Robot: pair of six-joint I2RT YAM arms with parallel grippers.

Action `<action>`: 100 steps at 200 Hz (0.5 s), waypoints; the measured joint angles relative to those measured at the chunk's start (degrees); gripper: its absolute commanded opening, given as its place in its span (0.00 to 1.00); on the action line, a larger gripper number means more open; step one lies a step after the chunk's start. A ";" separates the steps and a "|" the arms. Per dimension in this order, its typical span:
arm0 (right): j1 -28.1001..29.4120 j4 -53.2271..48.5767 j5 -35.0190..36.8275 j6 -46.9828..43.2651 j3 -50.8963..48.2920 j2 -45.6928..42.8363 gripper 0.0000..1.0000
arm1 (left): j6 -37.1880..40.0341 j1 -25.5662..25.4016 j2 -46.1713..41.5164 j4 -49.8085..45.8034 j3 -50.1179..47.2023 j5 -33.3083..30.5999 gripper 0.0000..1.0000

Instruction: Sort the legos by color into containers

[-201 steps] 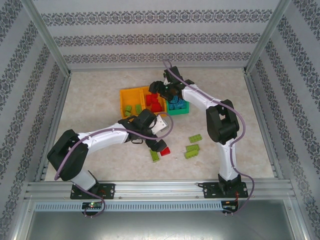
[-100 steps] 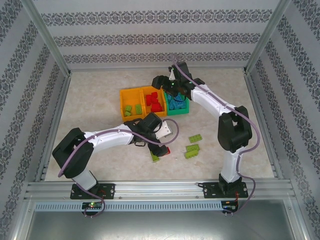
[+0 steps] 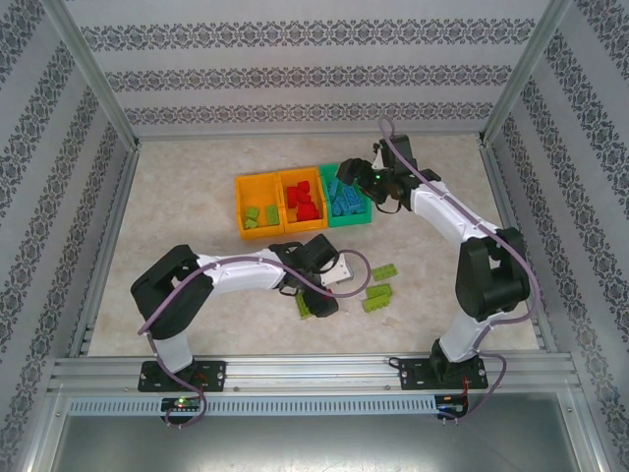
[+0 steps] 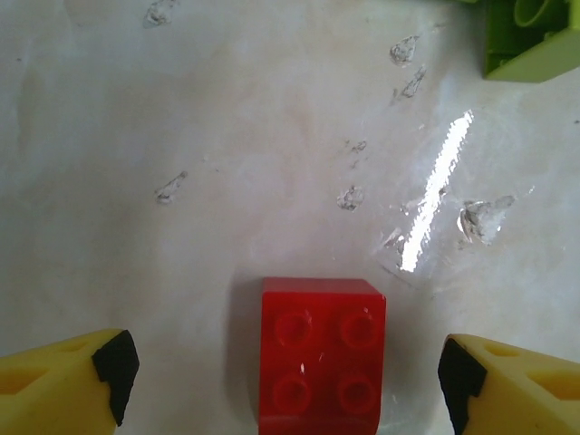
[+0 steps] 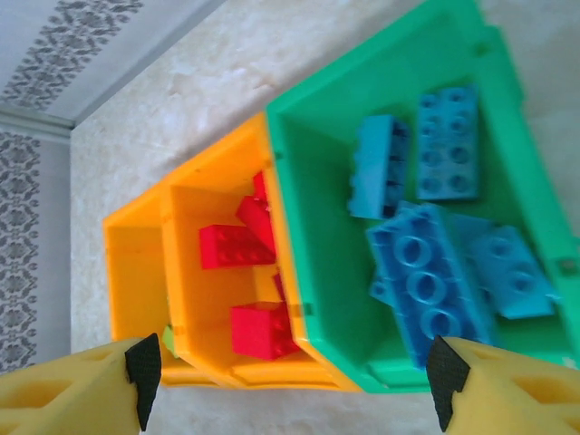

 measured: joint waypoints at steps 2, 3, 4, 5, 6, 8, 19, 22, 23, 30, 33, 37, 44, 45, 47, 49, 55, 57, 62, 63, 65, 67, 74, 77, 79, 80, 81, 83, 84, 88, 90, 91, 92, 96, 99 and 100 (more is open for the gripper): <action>-0.26 0.00 0.00 -0.07 -0.42 -0.31 0.80 | 0.00 -0.07 0.28 -0.07 0.15 -0.26 0.85; -0.44 0.00 0.00 -0.13 -0.66 -0.50 0.81 | 0.00 -0.09 0.46 -0.15 0.28 -0.42 0.85; -0.52 0.00 0.00 -0.15 -0.79 -0.59 0.80 | 0.02 -0.11 0.52 -0.22 0.37 -0.48 0.84; -0.68 0.00 0.00 -0.13 -1.05 -0.74 0.80 | 0.00 -0.17 0.66 -0.28 0.50 -0.57 0.84; -0.74 0.00 0.00 -0.13 -1.16 -0.81 0.80 | 0.02 -0.20 0.72 -0.31 0.55 -0.59 0.84; -0.94 0.00 0.00 -0.17 -1.49 -1.05 0.80 | 0.00 -0.28 0.96 -0.39 0.72 -0.66 0.83; -2.10 0.48 0.00 -0.35 -3.26 -2.23 0.81 | 0.11 -0.70 2.27 -0.94 1.62 -1.29 0.79; -2.38 0.52 0.00 -0.35 -3.74 -2.54 0.81 | 0.09 -0.81 2.62 -1.07 1.84 -1.44 0.79; -2.54 0.61 0.00 -0.35 -3.96 -2.69 0.81 | 0.04 -0.83 2.78 -1.14 1.95 -1.53 0.78; -3.17 0.70 0.00 -0.39 -4.98 -3.39 0.81 | 0.20 -1.07 3.43 -1.42 2.47 -2.32 0.77; -3.43 0.72 -0.02 -0.44 -5.35 -3.61 0.81 | 0.22 -1.11 3.52 -1.55 2.69 -2.60 0.76; -3.76 0.74 0.00 -0.55 -5.88 -4.00 0.81 | 0.20 -1.11 3.61 -1.79 2.93 -2.62 0.75; -4.26 0.79 -0.02 -0.59 -6.75 -4.59 0.81 | 0.22 -1.16 3.65 -1.92 3.15 -2.78 0.71; -4.28 0.81 -0.02 -0.61 -6.86 -4.63 0.81 | 0.26 -1.18 3.67 -1.95 3.19 -2.80 0.71; -4.42 0.83 0.00 -0.66 -7.10 -4.83 0.81 | 0.24 -1.18 3.67 -1.95 3.21 -2.78 0.69; -4.59 0.83 -0.02 -0.72 -7.39 -5.01 0.81 | 0.20 -1.20 3.74 -1.95 3.26 -2.78 0.68; -4.96 0.96 -0.02 -0.76 -8.09 -5.46 0.81 | 0.28 -1.20 3.91 -1.99 3.37 -2.97 0.64; -5.05 0.96 0.00 -0.76 -8.33 -5.62 0.81 | 0.20 -1.22 3.96 -1.99 3.39 -2.99 0.62; -5.38 0.98 -0.02 -0.79 -8.87 -5.99 0.81 | 0.35 -1.25 4.11 -1.99 3.48 -3.37 0.58; -5.40 0.96 -0.02 -0.81 -8.98 -6.05 0.81 | 0.24 -1.22 4.13 -1.99 3.50 -3.39 0.57; -5.51 0.98 0.00 -0.81 -9.20 -6.19 0.81 | 0.35 -1.22 4.15 -1.97 3.56 -3.65 0.55; -5.66 0.98 -0.02 -0.81 -9.44 -6.32 0.81 | 0.55 -1.22 4.15 -1.97 3.58 -3.63 0.53; -5.95 0.98 -0.02 -0.96 -10.05 -6.71 0.81 | 0.68 -1.25 4.20 -1.99 3.69 -3.78 0.48; -6.10 0.98 -0.02 -0.98 -10.32 -6.86 0.81 | 0.33 -1.25 4.24 -1.97 3.69 -3.87 0.45; -6.16 1.07 -0.02 -1.03 -10.56 -6.99 0.81 | 0.46 -1.25 4.24 -1.97 3.69 -3.87 0.44; -6.19 1.09 -0.02 -1.03 -10.62 -7.04 0.81 | 0.59 -1.27 4.24 -1.99 3.69 -3.82 0.43; -6.23 1.09 -0.02 -1.05 -10.69 -7.08 0.81 | 0.76 -1.25 4.24 -1.97 3.69 -3.78 0.43; -6.29 1.07 -0.02 -1.09 -10.82 -7.17 0.81 | 0.50 -1.25 4.24 -1.99 3.72 -3.82 0.42; -6.38 1.09 -0.02 -1.16 -10.97 -7.26 0.81 | 0.46 -1.25 4.24 -2.01 3.74 -3.82 0.41; -6.49 1.14 -0.02 -1.22 -11.30 -7.48 0.82 | 0.74 -1.25 4.26 -2.10 3.78 -3.82 0.39; -6.51 1.14 -0.02 -1.27 -11.50 -7.61 0.82 | 0.59 -1.25 4.31 -2.12 3.82 -3.85 0.38; -6.56 1.14 -0.02 -1.29 -11.56 -7.65 0.82 | 0.55 -1.25 4.31 -2.14 3.82 -3.82 0.37; -6.60 1.14 -0.02 -1.31 -11.63 -7.69 0.82 | 0.66 -1.25 4.31 -2.19 3.87 -3.87 0.36; -6.80 1.11 -0.02 -1.44 -11.93 -7.93 0.82 | 0.79 -1.25 4.33 -2.27 3.93 -3.82 0.35; -6.84 1.14 -0.02 -1.53 -12.17 -8.11 0.81 | 0.72 -1.25 4.35 -2.36 4.02 -3.87 0.34; -6.84 1.16 -0.02 -1.60 -12.28 -8.20 0.82 | 0.83 -1.25 4.35 -2.40 4.02 -3.82 0.33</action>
